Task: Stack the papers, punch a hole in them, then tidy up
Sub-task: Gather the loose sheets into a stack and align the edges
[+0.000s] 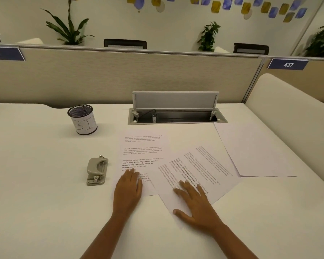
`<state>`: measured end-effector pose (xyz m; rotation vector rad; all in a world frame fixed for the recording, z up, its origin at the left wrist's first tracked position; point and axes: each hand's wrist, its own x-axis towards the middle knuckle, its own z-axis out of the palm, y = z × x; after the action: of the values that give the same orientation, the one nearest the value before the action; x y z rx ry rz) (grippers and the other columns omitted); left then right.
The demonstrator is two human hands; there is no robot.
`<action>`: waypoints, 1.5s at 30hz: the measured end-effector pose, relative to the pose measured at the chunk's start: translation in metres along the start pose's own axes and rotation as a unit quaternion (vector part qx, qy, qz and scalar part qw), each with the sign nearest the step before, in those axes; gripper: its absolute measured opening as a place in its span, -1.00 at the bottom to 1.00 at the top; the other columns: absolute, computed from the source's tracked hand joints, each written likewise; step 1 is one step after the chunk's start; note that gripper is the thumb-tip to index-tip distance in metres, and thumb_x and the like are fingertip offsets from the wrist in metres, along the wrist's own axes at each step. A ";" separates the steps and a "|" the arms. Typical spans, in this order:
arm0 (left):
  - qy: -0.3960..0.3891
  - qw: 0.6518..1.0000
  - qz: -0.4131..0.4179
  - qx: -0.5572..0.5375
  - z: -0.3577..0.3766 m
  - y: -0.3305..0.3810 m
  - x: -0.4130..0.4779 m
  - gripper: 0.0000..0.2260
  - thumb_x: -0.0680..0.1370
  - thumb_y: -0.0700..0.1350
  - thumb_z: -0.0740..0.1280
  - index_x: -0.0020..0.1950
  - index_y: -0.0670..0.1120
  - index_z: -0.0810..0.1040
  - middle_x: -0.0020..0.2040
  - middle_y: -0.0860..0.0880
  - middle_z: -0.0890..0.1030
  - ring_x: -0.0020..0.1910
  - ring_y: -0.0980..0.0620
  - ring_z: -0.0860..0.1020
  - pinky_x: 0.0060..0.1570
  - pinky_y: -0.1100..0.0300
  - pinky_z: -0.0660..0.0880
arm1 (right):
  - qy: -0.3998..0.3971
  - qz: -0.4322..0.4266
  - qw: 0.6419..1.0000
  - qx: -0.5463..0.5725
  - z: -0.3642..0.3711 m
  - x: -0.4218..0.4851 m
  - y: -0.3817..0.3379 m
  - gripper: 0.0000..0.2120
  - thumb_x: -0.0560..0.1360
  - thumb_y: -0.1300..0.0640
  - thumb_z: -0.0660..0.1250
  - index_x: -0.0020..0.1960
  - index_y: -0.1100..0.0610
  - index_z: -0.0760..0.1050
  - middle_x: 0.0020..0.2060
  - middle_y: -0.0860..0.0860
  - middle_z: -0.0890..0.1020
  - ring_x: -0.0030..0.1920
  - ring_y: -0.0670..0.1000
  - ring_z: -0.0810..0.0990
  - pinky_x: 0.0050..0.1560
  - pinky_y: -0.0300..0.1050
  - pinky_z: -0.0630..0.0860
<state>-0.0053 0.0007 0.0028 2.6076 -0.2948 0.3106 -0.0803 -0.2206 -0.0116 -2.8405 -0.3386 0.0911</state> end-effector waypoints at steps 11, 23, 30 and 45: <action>0.006 1.000 0.014 0.010 -0.002 0.004 -0.005 -0.64 0.46 -0.10 0.07 -0.09 -0.23 0.63 -0.09 -0.19 0.68 -0.10 -0.14 0.66 -0.14 0.06 0.60 | 0.117 0.003 0.991 0.063 -0.032 -0.012 0.030 -0.80 0.49 0.04 0.20 -0.01 0.10 0.52 0.02 -0.03 0.58 0.14 -0.04 0.51 0.38 0.17 0.24; -0.086 0.959 -0.250 0.100 -0.011 0.024 0.018 -0.26 0.37 0.30 0.30 0.32 -0.20 0.25 0.29 -0.22 0.37 0.28 -0.18 0.34 0.21 0.00 0.35 | -0.018 0.282 0.956 0.078 -0.037 -0.024 0.062 -0.15 0.33 -0.41 0.20 0.47 -0.10 -0.02 0.53 -0.01 -0.08 0.52 0.08 -0.14 0.45 0.26 -0.10; -0.139 0.925 -0.337 0.103 -0.023 0.024 0.041 -0.21 0.30 0.23 0.43 0.30 -0.25 0.27 0.31 -0.20 0.32 0.33 -0.15 0.32 0.25 0.01 0.37 | -0.025 0.271 0.956 0.108 -0.059 -0.021 0.083 -0.14 0.26 -0.29 0.41 0.42 -0.08 0.13 0.51 0.12 0.02 0.51 0.10 -0.02 0.46 0.07 0.10; -0.110 0.920 -0.375 -0.022 -0.012 0.036 0.043 -0.55 0.41 -0.02 0.42 0.19 -0.23 0.46 0.23 -0.23 0.48 0.24 -0.19 0.42 0.18 0.01 0.40 | -0.083 0.240 0.962 0.100 -0.074 -0.003 0.084 -0.20 0.21 -0.15 0.52 0.34 -0.10 0.20 0.50 0.08 0.04 0.50 0.09 0.00 0.43 0.16 0.12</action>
<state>0.0241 -0.0307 0.0404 2.4876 0.6147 -0.2563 -0.0573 -0.3193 0.0361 -2.6531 0.3181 0.4367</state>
